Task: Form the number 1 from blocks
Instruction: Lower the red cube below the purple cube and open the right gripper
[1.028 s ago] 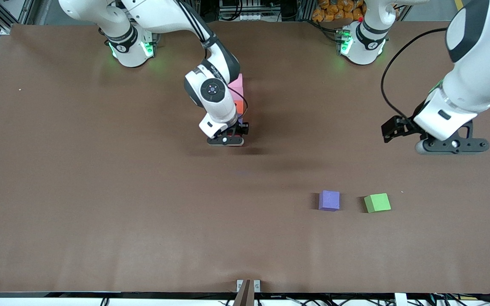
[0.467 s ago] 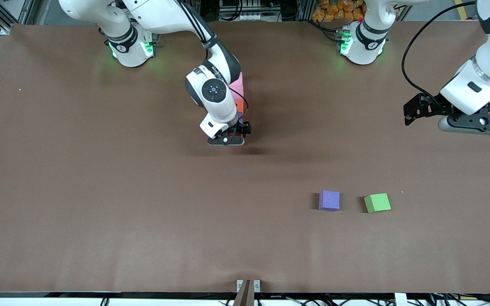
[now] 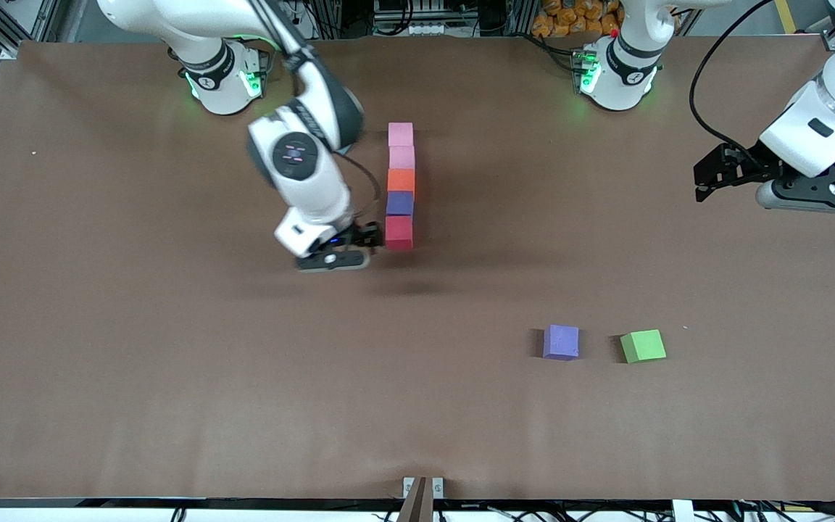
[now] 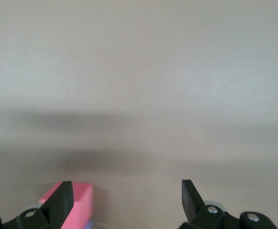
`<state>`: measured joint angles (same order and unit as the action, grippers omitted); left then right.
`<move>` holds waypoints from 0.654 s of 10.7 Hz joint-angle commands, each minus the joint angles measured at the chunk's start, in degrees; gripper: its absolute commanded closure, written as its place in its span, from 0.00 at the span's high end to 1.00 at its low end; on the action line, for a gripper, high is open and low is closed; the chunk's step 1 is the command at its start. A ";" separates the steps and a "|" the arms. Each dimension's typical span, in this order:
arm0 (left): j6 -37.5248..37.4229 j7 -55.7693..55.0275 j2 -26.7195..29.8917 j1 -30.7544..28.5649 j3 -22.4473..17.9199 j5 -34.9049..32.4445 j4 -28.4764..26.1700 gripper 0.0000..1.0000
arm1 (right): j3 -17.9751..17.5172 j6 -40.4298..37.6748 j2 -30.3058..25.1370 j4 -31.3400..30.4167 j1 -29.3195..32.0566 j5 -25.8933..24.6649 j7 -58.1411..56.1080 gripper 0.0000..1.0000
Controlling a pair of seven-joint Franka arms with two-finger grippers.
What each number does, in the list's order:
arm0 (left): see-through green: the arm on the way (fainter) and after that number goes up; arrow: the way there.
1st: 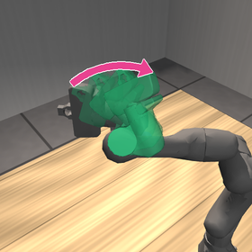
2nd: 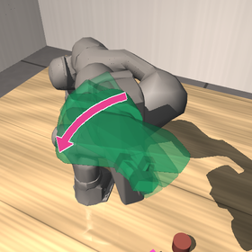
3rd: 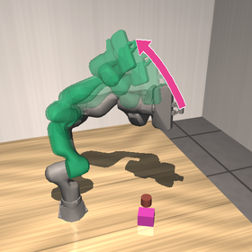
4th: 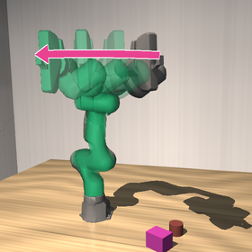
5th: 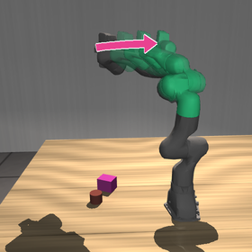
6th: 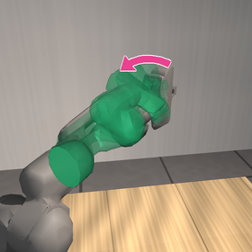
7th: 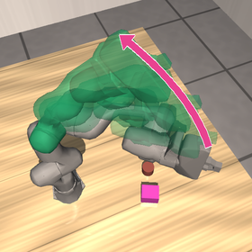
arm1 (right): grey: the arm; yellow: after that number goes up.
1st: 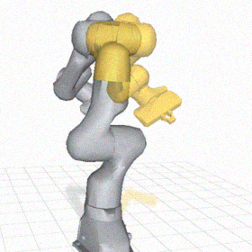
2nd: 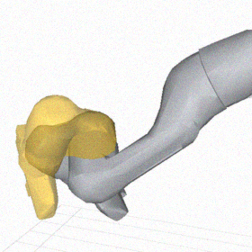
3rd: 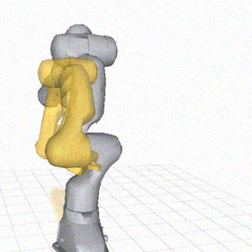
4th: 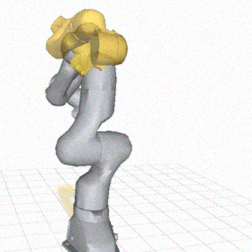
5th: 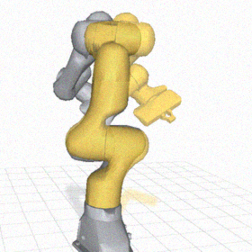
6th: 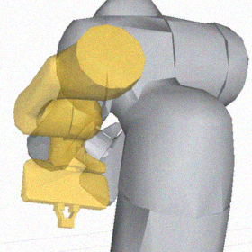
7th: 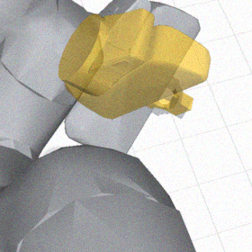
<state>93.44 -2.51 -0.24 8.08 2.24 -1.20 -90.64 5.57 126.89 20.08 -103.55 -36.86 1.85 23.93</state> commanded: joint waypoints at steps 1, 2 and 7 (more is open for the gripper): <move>-0.90 1.02 0.77 0.01 -0.04 -0.47 0.46 1.00 | -0.82 -12.66 -0.05 10.15 6.42 -2.98 -12.26 1.00; -1.33 0.93 0.77 0.09 0.05 -0.47 0.55 1.00 | -0.82 -15.77 -0.48 13.25 9.76 -2.99 -19.64 1.00; -4.24 0.93 0.86 0.09 0.13 -0.38 2.40 1.00 | -0.38 -24.66 -10.66 16.09 24.09 -2.20 -19.76 1.00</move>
<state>90.59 -2.51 0.04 8.13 2.35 -1.20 -88.70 6.18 104.72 13.58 -86.34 -15.24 -0.17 -0.31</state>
